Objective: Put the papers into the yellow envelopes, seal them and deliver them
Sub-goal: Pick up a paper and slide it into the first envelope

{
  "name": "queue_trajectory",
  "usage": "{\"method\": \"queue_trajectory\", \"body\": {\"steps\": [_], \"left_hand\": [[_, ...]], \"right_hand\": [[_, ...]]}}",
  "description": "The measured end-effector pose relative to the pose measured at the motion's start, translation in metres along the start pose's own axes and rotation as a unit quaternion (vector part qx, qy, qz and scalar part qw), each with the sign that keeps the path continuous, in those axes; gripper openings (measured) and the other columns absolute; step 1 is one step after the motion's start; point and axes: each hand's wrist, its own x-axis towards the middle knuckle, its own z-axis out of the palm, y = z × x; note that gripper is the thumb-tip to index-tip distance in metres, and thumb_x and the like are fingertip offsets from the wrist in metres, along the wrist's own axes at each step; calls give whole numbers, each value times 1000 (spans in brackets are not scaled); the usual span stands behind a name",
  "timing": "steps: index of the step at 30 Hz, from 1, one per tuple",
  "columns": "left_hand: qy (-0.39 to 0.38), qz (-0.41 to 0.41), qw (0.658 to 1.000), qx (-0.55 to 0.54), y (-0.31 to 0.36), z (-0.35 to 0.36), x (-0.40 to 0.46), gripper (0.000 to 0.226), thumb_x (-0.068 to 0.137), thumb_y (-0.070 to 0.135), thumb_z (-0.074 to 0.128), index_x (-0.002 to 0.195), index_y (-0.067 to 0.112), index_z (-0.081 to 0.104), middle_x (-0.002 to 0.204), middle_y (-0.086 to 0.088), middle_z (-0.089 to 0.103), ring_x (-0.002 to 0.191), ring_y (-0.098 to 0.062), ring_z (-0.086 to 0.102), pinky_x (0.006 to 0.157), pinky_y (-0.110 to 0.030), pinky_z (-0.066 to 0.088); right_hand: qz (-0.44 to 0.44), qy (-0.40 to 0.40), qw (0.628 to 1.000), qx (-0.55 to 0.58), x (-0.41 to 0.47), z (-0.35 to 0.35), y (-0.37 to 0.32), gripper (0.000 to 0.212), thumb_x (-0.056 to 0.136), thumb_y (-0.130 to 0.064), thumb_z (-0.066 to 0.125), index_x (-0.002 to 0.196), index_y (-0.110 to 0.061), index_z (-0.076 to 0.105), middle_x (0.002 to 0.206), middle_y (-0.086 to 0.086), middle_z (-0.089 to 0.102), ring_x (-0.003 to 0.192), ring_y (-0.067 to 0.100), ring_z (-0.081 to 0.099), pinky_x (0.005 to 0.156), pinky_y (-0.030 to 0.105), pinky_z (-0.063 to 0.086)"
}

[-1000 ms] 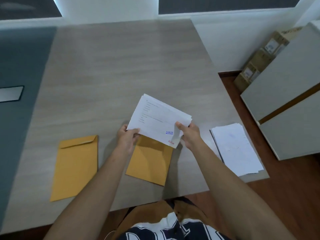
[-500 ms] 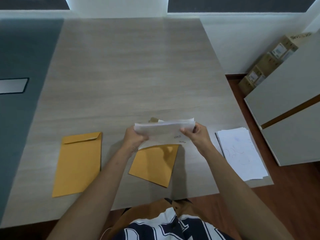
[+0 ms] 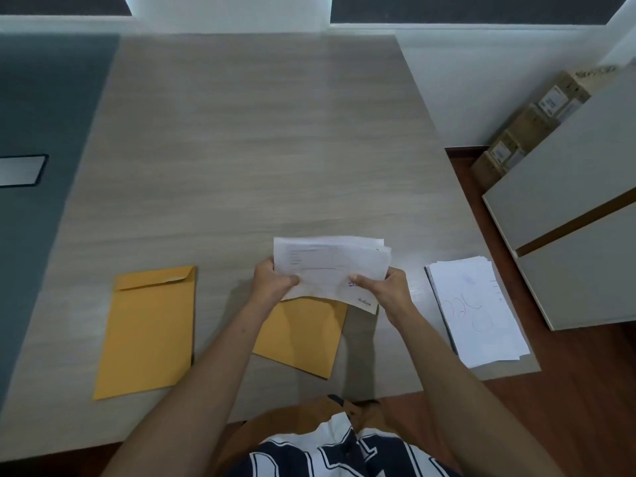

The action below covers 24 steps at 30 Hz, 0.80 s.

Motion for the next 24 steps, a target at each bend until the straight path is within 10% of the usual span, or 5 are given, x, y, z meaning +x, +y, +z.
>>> {"method": "queue_trajectory", "body": {"steps": [7, 15, 24], "left_hand": [[21, 47, 986, 157, -2, 24, 24, 49, 81, 3, 66, 128, 16, 60, 127, -2, 60, 114, -18, 58, 92, -31, 51], [11, 144, 860, 489, -6, 44, 37, 77, 67, 44, 85, 134, 25, 52, 138, -3, 40, 127, -23, 37, 101, -32, 33], [-94, 210, 792, 566, 6, 17, 46, 82, 70, 37, 85, 142, 29, 48, 154, 4, 33, 136, -20, 32, 109, -34, 34]], "right_hand": [[4, 55, 998, 0, 14, -36, -15, 34, 68, -12, 87, 98, -10, 73, 94, 5, 75, 80, 22, 73, 67, 33, 58], [9, 73, 997, 21, 25, -83, -25, 35, 68, -11, 86, 101, -11, 73, 99, 4, 75, 90, 29, 72, 81, 43, 59], [-18, 31, 998, 47, 36, -94, -49, 30, 74, -11, 82, 102, -14, 72, 102, 6, 75, 90, 29, 71, 77, 40, 57]]}}
